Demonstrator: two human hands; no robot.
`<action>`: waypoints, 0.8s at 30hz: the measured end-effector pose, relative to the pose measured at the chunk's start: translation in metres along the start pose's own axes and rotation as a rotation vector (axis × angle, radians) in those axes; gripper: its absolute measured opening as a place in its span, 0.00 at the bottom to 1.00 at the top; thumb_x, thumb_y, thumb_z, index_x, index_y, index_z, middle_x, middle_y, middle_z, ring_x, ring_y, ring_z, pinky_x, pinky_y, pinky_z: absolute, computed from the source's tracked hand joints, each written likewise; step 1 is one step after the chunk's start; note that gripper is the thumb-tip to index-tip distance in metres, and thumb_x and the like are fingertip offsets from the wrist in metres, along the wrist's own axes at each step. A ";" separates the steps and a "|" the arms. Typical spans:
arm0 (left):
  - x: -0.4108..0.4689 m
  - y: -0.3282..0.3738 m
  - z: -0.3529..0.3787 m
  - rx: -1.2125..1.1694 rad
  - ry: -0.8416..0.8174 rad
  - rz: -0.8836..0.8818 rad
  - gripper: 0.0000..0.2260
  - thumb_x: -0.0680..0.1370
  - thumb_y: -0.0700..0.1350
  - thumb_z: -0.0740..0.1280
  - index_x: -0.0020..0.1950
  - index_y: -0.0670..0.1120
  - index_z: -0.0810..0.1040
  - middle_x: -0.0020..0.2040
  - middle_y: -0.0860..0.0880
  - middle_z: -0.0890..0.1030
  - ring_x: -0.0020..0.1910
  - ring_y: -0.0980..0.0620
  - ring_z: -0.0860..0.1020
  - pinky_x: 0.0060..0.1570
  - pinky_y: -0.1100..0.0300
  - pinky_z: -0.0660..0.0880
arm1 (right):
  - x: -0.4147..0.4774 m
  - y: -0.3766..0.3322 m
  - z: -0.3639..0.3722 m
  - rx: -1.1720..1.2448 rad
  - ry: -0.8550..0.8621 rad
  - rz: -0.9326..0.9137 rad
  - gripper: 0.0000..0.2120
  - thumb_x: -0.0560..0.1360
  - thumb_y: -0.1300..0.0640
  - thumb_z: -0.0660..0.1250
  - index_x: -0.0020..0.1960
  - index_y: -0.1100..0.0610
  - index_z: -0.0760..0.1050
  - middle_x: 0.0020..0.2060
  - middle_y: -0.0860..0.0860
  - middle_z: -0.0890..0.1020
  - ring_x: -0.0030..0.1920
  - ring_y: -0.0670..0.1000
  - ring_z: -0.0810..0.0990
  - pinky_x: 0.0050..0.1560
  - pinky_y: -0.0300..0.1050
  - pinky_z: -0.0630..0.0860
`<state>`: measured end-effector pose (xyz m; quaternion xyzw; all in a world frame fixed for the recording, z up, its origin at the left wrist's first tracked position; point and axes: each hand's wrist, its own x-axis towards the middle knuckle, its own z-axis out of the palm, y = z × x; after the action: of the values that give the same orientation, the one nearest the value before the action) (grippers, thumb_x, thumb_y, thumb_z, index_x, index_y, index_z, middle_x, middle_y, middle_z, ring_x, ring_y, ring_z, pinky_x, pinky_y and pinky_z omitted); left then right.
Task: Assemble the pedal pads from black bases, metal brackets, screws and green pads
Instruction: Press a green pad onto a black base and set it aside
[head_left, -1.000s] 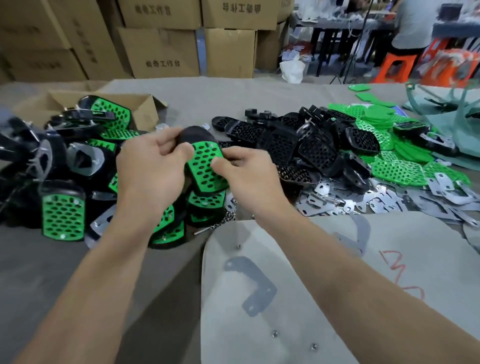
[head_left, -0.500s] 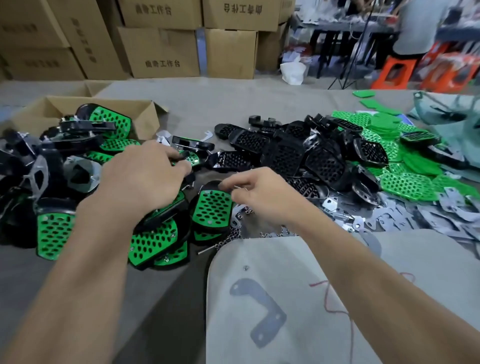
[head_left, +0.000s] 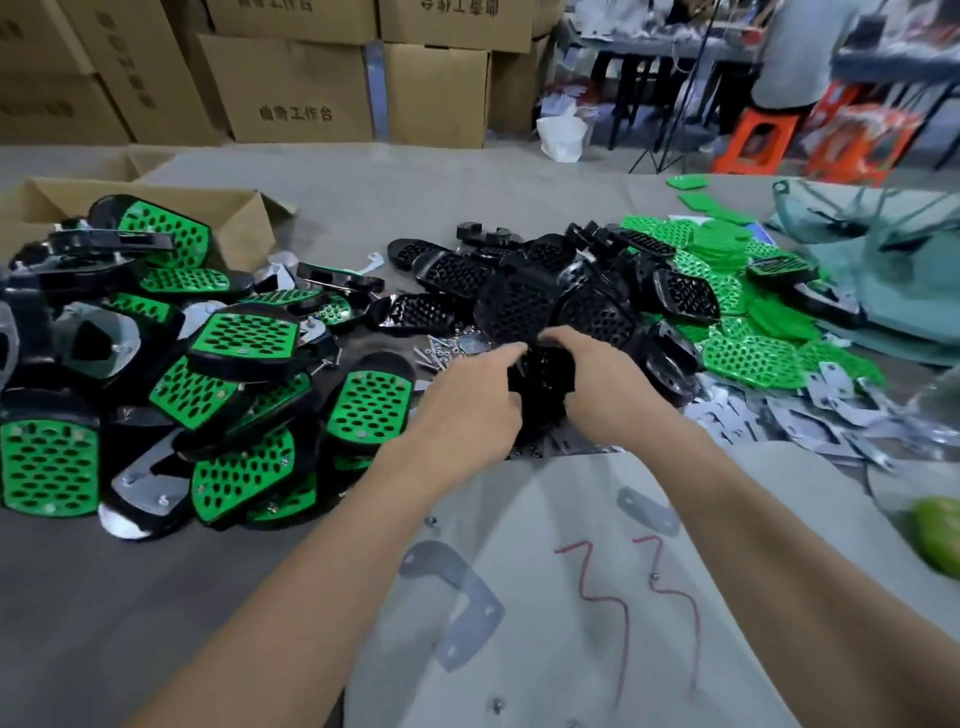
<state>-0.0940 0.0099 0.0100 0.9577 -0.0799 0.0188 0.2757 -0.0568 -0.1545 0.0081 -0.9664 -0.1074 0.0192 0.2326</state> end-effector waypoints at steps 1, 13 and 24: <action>0.001 0.001 0.003 -0.126 0.003 -0.033 0.25 0.77 0.42 0.66 0.73 0.57 0.73 0.65 0.49 0.82 0.64 0.45 0.78 0.63 0.52 0.75 | -0.003 0.003 0.000 0.025 0.034 -0.015 0.36 0.70 0.69 0.67 0.74 0.48 0.66 0.65 0.54 0.73 0.62 0.58 0.75 0.58 0.45 0.72; -0.004 0.034 0.022 -0.890 -0.197 -0.186 0.15 0.76 0.32 0.70 0.56 0.49 0.85 0.50 0.44 0.86 0.44 0.49 0.85 0.41 0.52 0.83 | -0.094 0.025 -0.016 0.463 0.175 -0.085 0.33 0.62 0.59 0.77 0.64 0.37 0.78 0.54 0.29 0.80 0.57 0.33 0.77 0.59 0.28 0.72; -0.009 0.038 0.067 -0.902 0.021 -0.276 0.11 0.71 0.48 0.70 0.52 0.58 0.84 0.45 0.54 0.85 0.48 0.50 0.84 0.52 0.43 0.82 | -0.013 0.145 -0.078 -0.164 0.036 0.390 0.34 0.75 0.69 0.61 0.80 0.58 0.59 0.74 0.62 0.69 0.72 0.62 0.68 0.69 0.50 0.66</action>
<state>-0.1096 -0.0565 -0.0277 0.7438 0.0508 -0.0449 0.6649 -0.0340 -0.3182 0.0115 -0.9848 0.0848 0.0376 0.1468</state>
